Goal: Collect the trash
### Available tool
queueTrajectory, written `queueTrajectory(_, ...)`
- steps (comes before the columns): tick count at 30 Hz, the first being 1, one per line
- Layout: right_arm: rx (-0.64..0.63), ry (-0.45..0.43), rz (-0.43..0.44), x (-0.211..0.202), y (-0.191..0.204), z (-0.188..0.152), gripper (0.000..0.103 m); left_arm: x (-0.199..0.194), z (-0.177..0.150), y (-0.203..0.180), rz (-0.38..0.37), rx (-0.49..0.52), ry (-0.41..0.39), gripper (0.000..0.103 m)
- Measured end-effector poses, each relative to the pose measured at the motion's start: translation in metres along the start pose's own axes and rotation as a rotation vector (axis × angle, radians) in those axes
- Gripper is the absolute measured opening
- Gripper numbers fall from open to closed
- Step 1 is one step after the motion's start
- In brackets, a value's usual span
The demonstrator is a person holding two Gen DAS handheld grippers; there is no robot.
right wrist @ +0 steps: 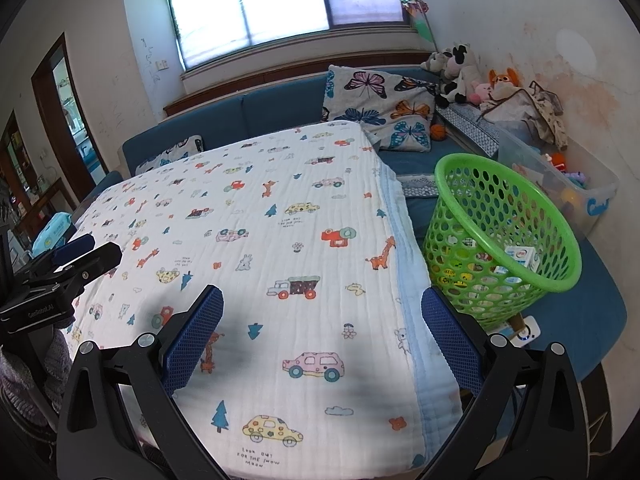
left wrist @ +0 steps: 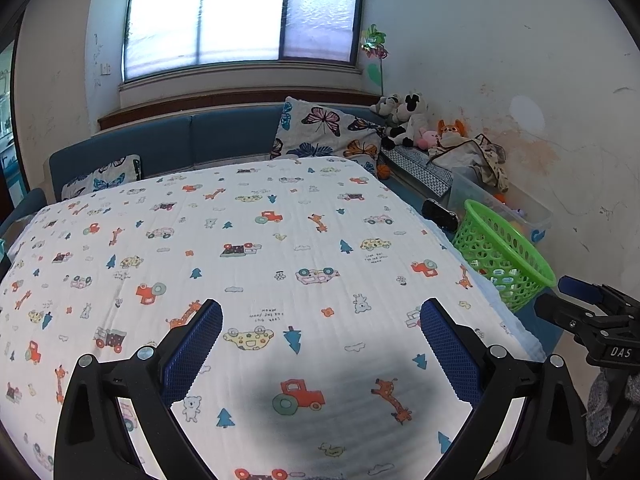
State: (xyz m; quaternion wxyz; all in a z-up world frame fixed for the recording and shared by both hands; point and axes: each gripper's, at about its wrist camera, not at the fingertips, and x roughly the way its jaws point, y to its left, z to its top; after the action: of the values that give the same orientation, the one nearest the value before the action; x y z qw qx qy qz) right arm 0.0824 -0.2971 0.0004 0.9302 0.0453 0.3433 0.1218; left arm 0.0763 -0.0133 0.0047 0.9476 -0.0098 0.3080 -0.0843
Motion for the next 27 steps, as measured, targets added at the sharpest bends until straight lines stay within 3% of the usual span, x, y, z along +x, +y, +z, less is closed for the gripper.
queueTrajectory(27,0.003,0.002,0.002,0.003,0.0032,-0.0029,0.098,0.0021,-0.0009,0.0017,0.003,-0.006,0.009,0.096)
